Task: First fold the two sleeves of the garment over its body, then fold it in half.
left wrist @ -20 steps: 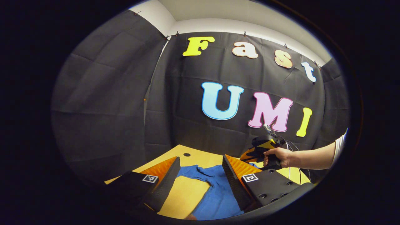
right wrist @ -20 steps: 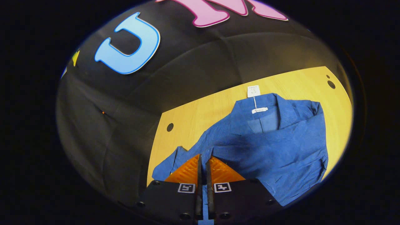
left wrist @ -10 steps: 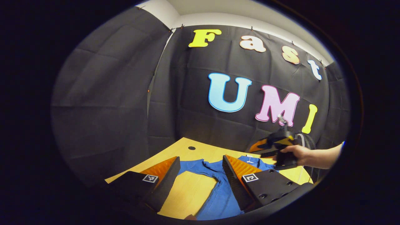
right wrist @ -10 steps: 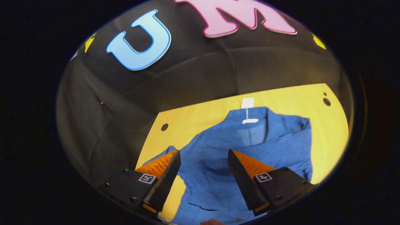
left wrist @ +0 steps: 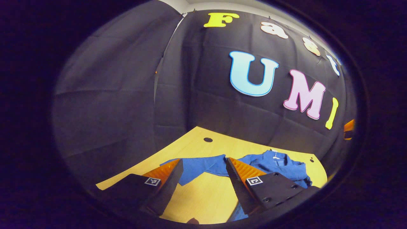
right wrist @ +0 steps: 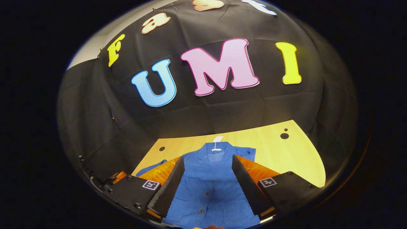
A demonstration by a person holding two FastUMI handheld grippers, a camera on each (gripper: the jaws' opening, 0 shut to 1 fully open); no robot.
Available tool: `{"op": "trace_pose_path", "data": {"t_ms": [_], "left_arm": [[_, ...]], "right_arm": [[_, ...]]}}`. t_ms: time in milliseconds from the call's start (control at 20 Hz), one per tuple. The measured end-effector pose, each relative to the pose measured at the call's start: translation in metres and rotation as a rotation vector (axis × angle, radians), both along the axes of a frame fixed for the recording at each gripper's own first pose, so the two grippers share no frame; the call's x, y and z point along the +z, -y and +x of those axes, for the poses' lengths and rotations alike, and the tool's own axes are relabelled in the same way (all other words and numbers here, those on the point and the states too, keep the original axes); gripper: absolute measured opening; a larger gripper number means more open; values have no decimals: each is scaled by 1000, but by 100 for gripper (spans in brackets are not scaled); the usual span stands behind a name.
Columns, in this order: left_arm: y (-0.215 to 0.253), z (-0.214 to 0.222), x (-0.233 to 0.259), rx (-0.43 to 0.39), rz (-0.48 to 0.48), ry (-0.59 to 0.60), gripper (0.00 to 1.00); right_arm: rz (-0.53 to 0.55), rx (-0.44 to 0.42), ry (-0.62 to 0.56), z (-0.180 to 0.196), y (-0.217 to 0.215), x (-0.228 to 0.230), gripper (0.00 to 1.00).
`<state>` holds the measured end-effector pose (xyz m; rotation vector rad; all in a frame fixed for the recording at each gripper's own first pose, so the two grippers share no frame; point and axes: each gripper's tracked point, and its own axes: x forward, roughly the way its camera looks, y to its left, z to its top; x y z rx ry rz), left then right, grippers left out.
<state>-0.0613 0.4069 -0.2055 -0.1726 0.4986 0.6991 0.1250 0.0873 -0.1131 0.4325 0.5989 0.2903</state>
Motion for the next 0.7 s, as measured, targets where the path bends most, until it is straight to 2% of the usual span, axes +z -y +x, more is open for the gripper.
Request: {"op": "trace_pose_path", "data": {"t_ms": [200, 300, 550, 700], "left_arm": [[-45, 21, -57, 7, -31, -134, 82], [-63, 21, -81, 9, -42, -188, 83], [-85, 11, -107, -29, -9, -310, 82], [-86, 11, -121, -53, -23, -376, 83]], "right_arm": [[67, -89, -9, -24, 37, 15, 98], [40, -124, -10, -32, 59, 14, 98], [62, -201, -33, -40, 90, 14, 98], [61, -202, -53, -42, 91, 11, 98]]}}
